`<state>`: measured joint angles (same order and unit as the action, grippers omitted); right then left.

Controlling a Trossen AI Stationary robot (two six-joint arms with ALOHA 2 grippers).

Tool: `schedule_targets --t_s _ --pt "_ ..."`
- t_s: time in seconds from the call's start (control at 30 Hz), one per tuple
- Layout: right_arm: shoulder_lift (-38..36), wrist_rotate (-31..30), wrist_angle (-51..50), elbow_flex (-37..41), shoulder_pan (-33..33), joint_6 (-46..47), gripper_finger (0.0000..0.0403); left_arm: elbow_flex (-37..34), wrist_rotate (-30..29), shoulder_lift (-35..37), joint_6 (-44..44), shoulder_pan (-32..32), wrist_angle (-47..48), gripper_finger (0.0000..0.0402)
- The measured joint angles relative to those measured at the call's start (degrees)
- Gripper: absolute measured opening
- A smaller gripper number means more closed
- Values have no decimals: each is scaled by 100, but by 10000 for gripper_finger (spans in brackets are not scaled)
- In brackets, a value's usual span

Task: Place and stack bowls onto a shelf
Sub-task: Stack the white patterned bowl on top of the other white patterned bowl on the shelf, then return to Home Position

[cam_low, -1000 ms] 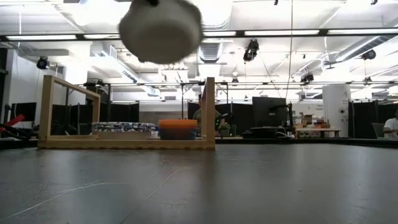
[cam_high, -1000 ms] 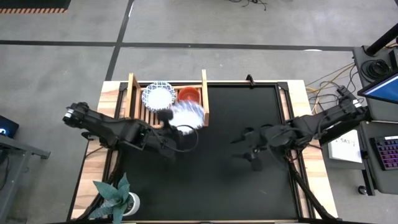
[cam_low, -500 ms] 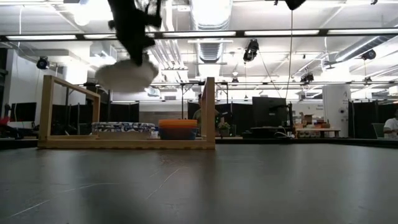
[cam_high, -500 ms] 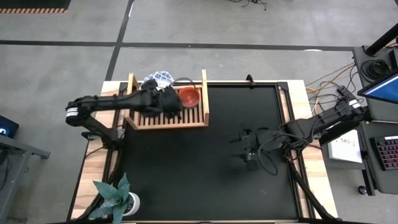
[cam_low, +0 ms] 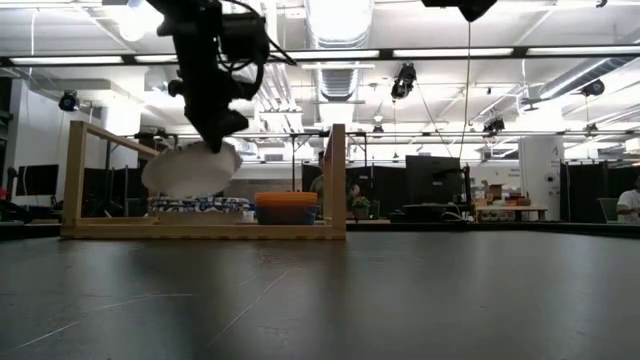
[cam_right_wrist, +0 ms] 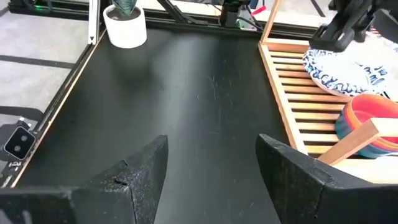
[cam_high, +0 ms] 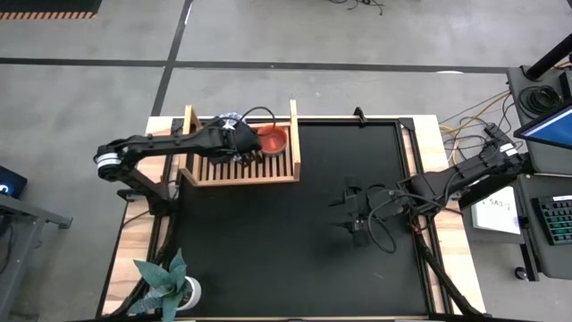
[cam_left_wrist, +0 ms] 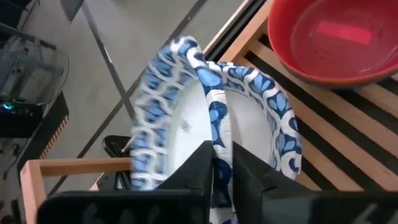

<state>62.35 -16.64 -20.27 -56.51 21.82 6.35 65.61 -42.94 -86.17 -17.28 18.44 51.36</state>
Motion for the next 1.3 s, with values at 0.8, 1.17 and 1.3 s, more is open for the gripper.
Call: schedule_targets --t_s 0.8,1.17,1.3 --pt "-27 7 867 896 2 234 233 904 1244 256 -365 -1967 428 207" --pt "-1269 2 2048 2501 -253 -626 220 -1972 1012 2196 931 -5043 -3648 154" --pt "-2035 77 2294 2992 -479 -776 215 -2945 613 3217 930 -5087 -4405 113"
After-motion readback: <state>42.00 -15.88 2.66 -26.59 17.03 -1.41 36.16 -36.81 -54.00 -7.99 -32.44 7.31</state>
